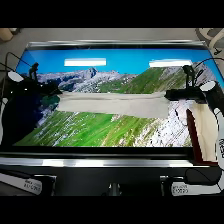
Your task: Fold the shirts.
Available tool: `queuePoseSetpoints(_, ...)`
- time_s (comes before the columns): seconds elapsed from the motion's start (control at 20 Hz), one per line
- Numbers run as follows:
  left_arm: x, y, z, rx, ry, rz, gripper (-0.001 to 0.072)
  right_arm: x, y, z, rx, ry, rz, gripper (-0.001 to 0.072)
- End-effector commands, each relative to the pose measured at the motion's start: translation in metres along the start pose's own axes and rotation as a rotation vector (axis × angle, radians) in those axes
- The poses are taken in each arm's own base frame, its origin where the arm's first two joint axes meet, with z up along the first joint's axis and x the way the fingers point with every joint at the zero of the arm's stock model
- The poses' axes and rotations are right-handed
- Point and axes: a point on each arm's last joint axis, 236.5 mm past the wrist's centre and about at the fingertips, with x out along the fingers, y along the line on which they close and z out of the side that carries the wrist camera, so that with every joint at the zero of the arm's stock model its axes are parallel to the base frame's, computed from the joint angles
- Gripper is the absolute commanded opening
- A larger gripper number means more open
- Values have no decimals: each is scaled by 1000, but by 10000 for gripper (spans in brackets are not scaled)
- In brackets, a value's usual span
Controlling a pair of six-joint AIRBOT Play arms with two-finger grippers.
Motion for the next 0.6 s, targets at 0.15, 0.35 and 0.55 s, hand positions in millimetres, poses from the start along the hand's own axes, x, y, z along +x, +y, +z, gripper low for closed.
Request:
queuePoseSetpoints(0.15, 51, 10, -5, -208, 82, -47, 402, 42, -11, -21, 50, 50, 39, 273)
queuePoseSetpoints(0.35, 14, -8, 23, -163, 10, -94, 585, 7, -12, -20, -121, 69, 17, 714)
queuePoseSetpoints(0.55, -42, -44, 49, -83, -113, -127, 585, -3, -26, -70, -103, 266, 31, 716)
